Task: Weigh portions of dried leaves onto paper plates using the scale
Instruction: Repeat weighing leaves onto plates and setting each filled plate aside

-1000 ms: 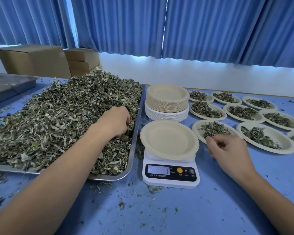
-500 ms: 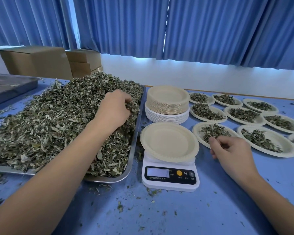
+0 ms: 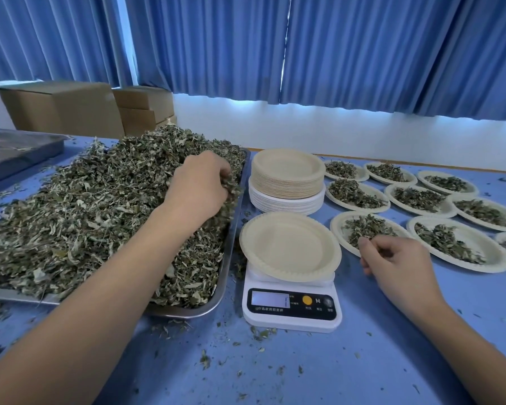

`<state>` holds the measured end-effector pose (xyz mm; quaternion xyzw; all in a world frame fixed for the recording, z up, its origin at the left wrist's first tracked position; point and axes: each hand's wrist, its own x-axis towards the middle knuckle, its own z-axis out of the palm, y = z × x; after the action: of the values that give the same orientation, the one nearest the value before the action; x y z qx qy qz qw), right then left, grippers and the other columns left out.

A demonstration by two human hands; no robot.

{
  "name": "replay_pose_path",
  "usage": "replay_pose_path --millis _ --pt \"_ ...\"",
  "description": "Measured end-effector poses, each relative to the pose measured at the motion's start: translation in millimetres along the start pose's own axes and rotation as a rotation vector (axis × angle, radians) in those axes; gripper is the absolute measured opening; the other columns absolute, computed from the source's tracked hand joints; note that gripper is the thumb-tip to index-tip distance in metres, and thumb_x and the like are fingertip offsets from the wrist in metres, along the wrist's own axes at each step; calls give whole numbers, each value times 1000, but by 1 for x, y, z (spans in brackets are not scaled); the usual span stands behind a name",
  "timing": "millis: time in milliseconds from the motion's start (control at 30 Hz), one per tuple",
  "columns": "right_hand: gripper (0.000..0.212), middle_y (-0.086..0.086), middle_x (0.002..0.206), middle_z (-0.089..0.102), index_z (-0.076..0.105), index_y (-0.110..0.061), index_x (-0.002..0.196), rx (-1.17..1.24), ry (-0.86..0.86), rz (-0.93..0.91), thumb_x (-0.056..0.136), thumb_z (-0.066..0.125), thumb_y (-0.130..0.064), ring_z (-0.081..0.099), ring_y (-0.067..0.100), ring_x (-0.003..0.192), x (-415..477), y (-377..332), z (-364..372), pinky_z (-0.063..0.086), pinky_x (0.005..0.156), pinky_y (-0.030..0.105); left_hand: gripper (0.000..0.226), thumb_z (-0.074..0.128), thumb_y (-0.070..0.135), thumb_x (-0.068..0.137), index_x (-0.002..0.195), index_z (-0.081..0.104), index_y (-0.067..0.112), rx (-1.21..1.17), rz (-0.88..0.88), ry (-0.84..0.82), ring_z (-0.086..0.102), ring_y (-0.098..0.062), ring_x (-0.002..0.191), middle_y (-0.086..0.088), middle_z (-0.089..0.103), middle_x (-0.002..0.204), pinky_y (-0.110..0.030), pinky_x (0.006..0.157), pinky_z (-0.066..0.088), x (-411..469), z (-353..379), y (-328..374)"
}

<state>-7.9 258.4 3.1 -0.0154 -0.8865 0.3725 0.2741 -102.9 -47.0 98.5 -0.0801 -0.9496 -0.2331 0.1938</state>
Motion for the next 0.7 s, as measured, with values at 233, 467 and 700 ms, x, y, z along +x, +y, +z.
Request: replay_pose_path --millis 233,467,700 --pt "45 4 52 62 60 -12 55 4 -19 22 99 61 -24 52 25 44 0 3 0 38 40 26 25 87 11 73 96 78 15 -495 83 -294 71 -19 95 1 76 93 -38 94 56 -14 17 45" --pt "45 2 51 62 60 -12 56 -14 -18 27 99 61 -25 56 24 46 1 3 0 49 45 41 27 87 17 76 99 77 28 -451 81 -610 70 -10 99 11 77 97 -33 97 53 4 11 27" --pt "43 2 52 63 61 -16 57 11 -35 44 99 62 -26 58 26 48 1 4 2 53 46 49 55 74 16 89 141 55 21 190 -41 -543 59 -26 117 -6 52 145 -34 93 48 25 21 -25"
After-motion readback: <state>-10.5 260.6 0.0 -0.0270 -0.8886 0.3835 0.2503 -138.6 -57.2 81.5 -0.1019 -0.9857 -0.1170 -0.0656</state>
